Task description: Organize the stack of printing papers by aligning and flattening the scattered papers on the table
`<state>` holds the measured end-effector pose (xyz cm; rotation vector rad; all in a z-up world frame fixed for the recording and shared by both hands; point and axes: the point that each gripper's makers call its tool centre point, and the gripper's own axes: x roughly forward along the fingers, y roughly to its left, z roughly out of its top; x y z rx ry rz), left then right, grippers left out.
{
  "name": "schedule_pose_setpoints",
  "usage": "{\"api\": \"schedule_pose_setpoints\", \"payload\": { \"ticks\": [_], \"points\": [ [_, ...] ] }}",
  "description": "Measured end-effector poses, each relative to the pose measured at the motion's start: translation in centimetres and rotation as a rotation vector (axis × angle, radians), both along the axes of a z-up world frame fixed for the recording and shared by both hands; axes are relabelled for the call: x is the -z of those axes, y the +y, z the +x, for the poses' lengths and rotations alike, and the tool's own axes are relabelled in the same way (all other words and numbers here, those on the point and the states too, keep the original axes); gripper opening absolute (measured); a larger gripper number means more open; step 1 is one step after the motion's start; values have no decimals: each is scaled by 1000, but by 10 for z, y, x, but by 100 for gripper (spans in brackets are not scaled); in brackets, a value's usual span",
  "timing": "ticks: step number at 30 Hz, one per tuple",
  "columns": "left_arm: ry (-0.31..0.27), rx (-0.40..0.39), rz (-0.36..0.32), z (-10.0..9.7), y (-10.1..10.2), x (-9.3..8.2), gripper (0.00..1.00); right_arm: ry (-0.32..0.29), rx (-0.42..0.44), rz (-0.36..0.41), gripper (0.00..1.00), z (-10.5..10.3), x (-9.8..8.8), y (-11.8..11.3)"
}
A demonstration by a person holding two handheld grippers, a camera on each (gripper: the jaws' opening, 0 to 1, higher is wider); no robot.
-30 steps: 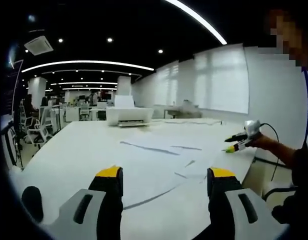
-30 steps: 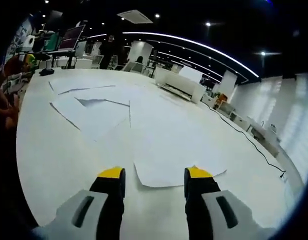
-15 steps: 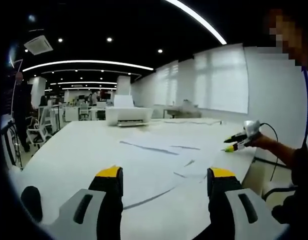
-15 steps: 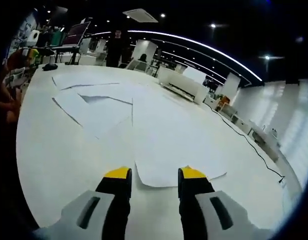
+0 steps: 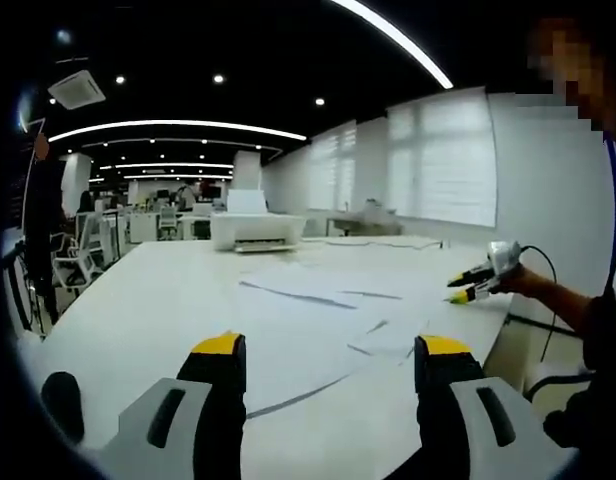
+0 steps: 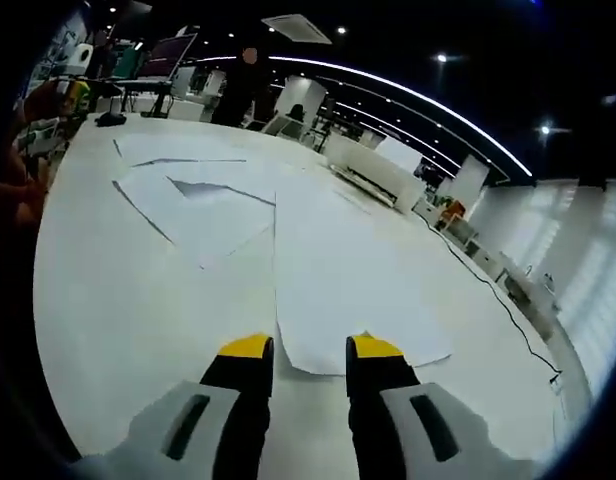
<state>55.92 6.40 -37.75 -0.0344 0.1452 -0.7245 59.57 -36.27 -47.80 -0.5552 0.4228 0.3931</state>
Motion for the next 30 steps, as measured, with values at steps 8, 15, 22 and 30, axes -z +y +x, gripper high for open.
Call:
{"api": "schedule_pose_setpoints", "payload": {
  "ticks": [8,15,22,30],
  "points": [
    [1,0,1,0,0,0,72,1,-9,-24,21,0,1,1],
    [1,0,-3,0,1,1,72,-5,-5,-68,21,0,1,-3],
    [0,0,-4,0,1,0,72,22,-26,-70,11,-2,5,1],
    [0,2,-1,0,1,1,72,39,-24,-56,11,-2,6,0]
  ]
}}
